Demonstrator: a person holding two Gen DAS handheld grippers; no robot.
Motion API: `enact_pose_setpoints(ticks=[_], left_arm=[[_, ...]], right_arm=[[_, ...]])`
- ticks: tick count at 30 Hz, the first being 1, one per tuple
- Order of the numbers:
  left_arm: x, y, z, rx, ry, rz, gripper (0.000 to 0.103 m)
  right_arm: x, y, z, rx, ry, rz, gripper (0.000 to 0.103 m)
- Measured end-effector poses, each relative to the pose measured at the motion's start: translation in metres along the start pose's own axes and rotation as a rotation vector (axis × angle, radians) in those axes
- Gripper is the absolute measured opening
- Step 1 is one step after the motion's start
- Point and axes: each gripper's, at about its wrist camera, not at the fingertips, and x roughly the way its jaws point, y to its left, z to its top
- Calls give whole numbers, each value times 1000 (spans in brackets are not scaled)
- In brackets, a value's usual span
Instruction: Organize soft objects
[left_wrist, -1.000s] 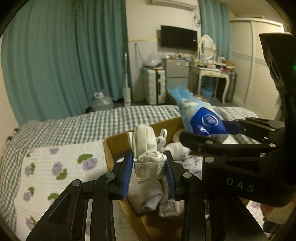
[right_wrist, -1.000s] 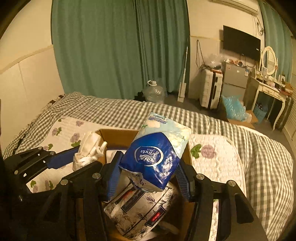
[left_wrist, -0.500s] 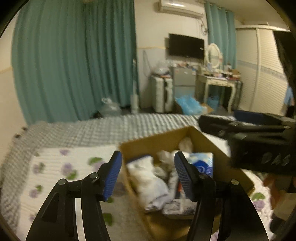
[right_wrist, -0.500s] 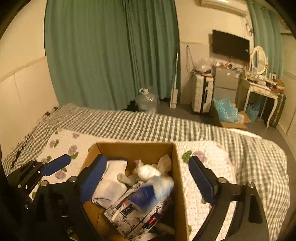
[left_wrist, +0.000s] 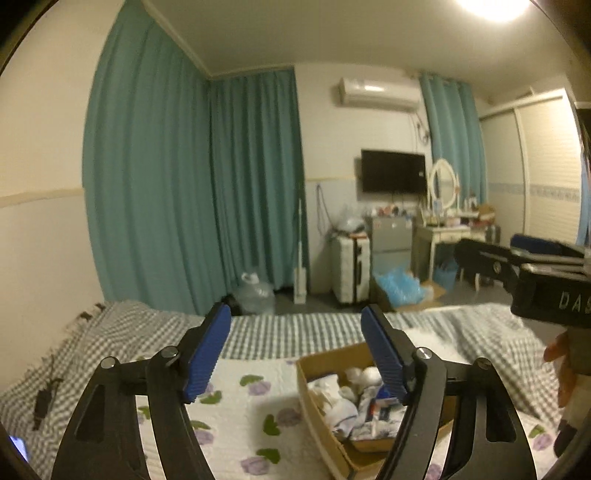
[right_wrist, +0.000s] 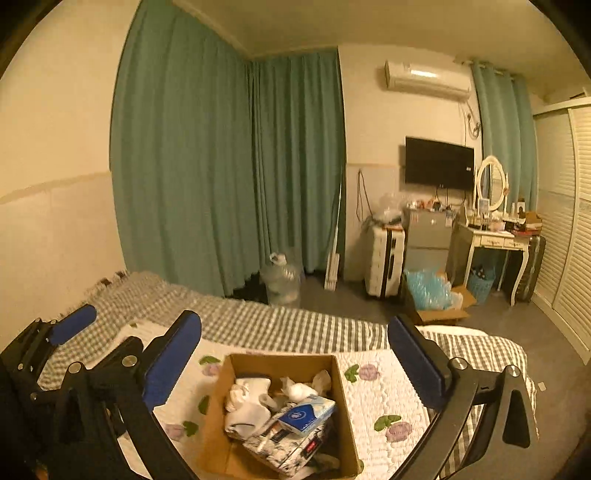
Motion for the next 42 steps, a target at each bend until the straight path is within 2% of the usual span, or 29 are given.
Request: enact_pose_setpoints(ticks=[3, 7, 12, 18, 21, 27, 34, 42], left_arm=[[-12, 8, 1, -23, -17, -11, 75], [-24, 13, -5, -38, -31, -30, 75], [-27, 21, -27, -61, 4, -21, 75], [-15, 35, -49, -59, 43, 28, 75], [-10, 40, -54, -65, 58, 36, 75], [-9, 44, -56, -65, 60, 51, 75], [-12, 46, -58, -71, 74, 35, 75], [-12, 50, -59, -75, 87, 35, 75]], right_arm=[[-24, 4, -2, 9, -29, -5, 102], [-44, 6, -19, 27, -13, -14, 102], [-48, 8, -45, 35, 32, -2, 102], [-43, 21, -66, -9, 28, 2, 102], [-42, 27, -68, -33, 10, 7, 102], [-37, 31, -71, -32, 30, 2, 102], [-31, 32, -70, -37, 46, 2, 102], [-34, 26, -67, -23, 25, -3, 102]])
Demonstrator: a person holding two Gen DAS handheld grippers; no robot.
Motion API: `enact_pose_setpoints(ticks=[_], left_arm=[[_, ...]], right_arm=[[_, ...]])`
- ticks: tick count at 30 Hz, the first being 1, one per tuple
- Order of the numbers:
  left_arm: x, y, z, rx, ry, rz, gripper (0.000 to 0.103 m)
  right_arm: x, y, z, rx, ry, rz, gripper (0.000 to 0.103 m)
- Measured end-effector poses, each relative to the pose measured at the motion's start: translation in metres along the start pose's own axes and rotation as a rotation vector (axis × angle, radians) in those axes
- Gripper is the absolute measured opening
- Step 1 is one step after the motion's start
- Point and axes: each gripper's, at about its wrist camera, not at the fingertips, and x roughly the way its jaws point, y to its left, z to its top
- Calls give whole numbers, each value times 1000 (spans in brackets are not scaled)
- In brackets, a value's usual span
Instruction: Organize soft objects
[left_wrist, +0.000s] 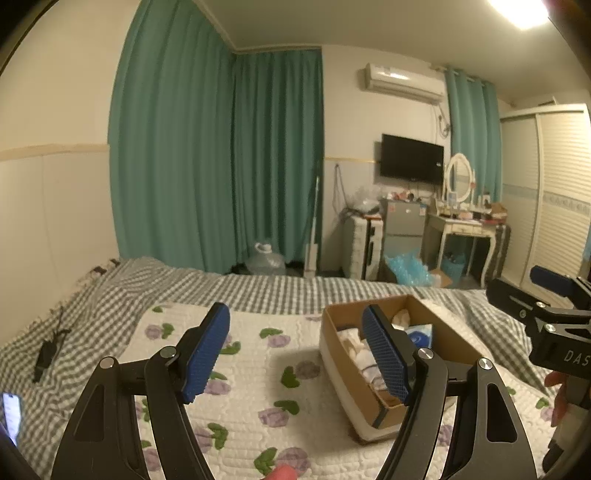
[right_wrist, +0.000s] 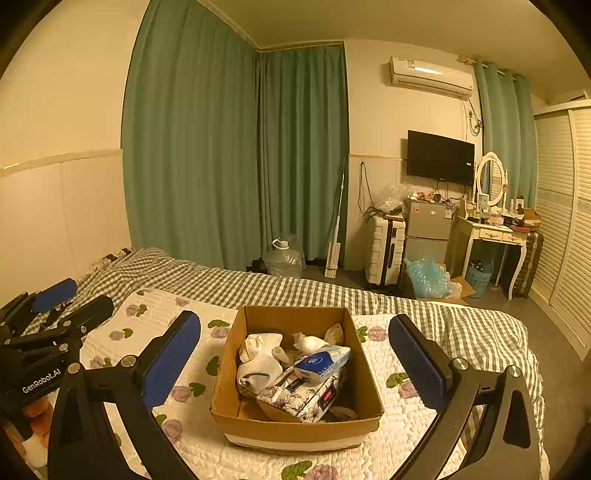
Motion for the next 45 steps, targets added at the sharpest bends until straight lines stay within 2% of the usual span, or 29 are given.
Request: enact_pose_setpoints(ticks=[45], left_arm=[[0, -1, -3, 15, 10, 0, 75]], right_arm=[[0, -2, -1, 6, 5, -14, 102]])
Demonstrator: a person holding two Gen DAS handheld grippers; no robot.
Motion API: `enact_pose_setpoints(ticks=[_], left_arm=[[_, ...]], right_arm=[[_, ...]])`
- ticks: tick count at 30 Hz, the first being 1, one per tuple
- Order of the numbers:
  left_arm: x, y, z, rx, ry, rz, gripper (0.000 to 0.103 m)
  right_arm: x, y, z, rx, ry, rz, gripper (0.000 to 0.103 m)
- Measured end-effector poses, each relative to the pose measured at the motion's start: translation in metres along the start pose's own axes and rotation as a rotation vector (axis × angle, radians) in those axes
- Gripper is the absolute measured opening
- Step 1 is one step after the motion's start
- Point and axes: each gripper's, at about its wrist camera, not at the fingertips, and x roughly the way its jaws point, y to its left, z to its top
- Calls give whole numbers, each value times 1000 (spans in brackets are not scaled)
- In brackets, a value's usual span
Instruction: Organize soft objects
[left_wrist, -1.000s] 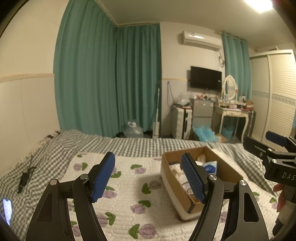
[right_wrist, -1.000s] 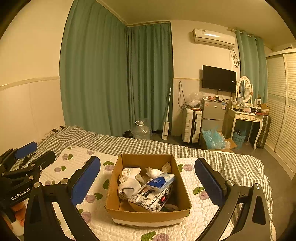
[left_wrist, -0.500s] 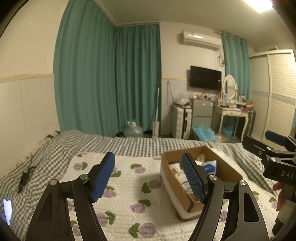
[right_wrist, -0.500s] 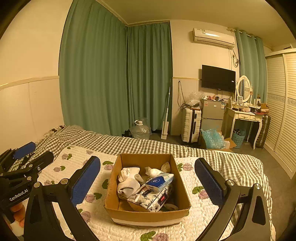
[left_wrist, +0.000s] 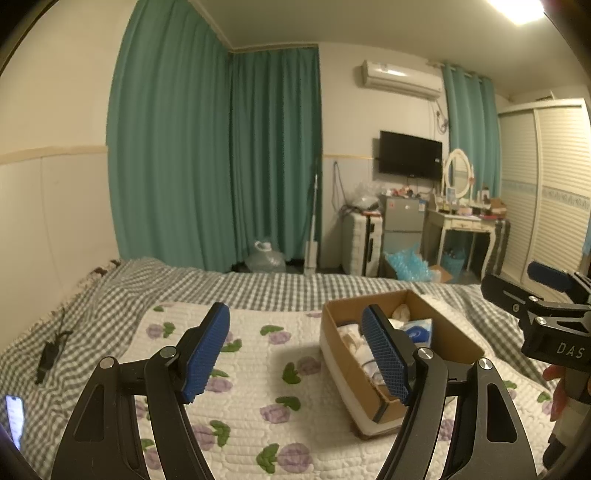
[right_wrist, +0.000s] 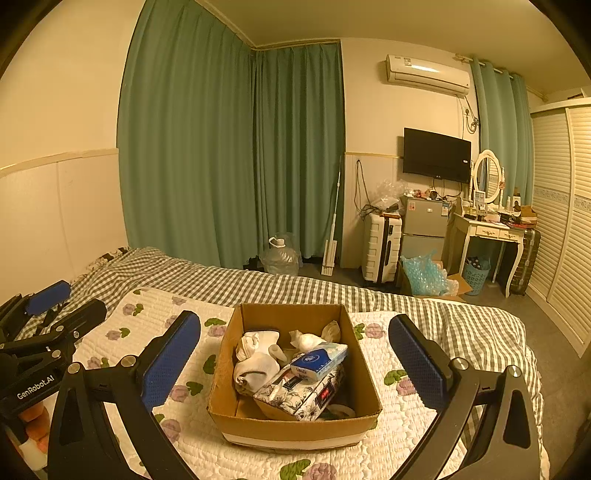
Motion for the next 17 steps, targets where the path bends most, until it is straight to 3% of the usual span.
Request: enact_pose_setpoints(ticks=[17], left_arm=[[-1, 0, -4, -8, 9, -2, 75]], right_arm=[[4, 2, -3, -1, 8, 0, 102]])
